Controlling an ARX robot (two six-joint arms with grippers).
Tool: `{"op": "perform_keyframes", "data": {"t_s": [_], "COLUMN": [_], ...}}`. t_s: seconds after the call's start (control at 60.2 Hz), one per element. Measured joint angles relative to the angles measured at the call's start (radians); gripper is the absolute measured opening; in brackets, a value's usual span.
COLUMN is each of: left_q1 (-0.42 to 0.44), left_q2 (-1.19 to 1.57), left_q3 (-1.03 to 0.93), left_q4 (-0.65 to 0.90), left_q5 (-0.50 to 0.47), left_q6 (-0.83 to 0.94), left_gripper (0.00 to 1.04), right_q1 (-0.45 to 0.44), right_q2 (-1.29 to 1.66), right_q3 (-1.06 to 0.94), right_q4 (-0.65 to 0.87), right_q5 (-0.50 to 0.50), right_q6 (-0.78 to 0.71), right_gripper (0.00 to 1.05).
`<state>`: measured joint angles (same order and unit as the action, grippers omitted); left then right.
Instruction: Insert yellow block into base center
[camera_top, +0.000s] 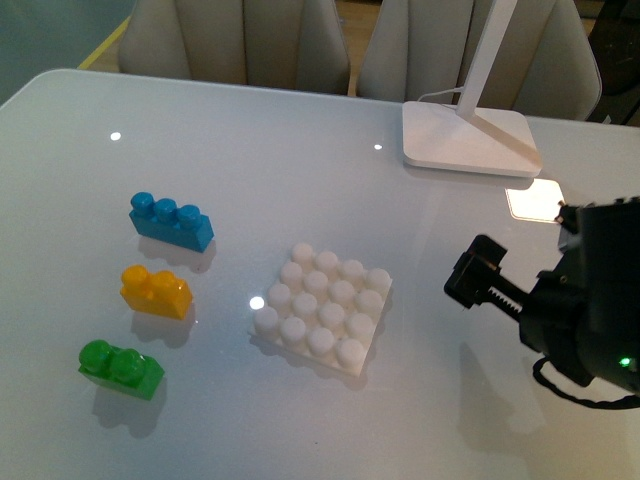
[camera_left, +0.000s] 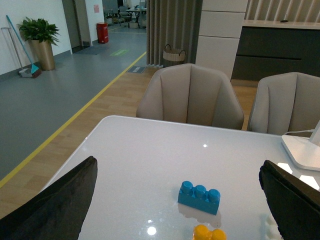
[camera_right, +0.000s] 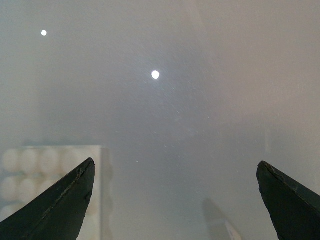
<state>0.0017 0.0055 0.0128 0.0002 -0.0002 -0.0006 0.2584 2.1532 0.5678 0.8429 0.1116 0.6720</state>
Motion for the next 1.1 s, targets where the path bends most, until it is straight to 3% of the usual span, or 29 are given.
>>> {"op": "perform_keyframes", "data": {"t_s": [0.266, 0.548, 0.598, 0.648, 0.697, 0.78, 0.98, 1.013, 1.096], "left_q1": [0.000, 0.000, 0.000, 0.000, 0.000, 0.000, 0.000, 0.000, 0.000], "left_q2": [0.000, 0.000, 0.000, 0.000, 0.000, 0.000, 0.000, 0.000, 0.000], "left_q3": [0.000, 0.000, 0.000, 0.000, 0.000, 0.000, 0.000, 0.000, 0.000], "left_q4": [0.000, 0.000, 0.000, 0.000, 0.000, 0.000, 0.000, 0.000, 0.000], "left_q5": [0.000, 0.000, 0.000, 0.000, 0.000, 0.000, 0.000, 0.000, 0.000], "left_q6": [0.000, 0.000, 0.000, 0.000, 0.000, 0.000, 0.000, 0.000, 0.000], "left_gripper": [0.97, 0.97, 0.97, 0.97, 0.97, 0.97, 0.97, 0.97, 0.97], "right_q1": [-0.082, -0.192, -0.231, -0.249, -0.254, -0.255, -0.255, -0.255, -0.255], "right_q2": [-0.439, -1.122, -1.246, -1.361, -1.572, -1.810, -1.932, -1.940, -1.964], "right_q3": [-0.227, -0.400, -0.483, -0.529, -0.555, -0.556, -0.556, -0.556, -0.556], "right_q4": [-0.064, -0.414, -0.237, -0.196, -0.339, -0.533, -0.622, -0.630, -0.652], "right_q5": [-0.033, -0.090, -0.111, -0.107, -0.111, -0.112, -0.112, -0.112, -0.112], "right_q6": [-0.236, -0.277, -0.388, -0.473, -0.578, -0.627, -0.655, -0.660, -0.665], "right_gripper": [0.96, 0.94, 0.84, 0.75, 0.61, 0.44, 0.07, 0.01, 0.02]}}
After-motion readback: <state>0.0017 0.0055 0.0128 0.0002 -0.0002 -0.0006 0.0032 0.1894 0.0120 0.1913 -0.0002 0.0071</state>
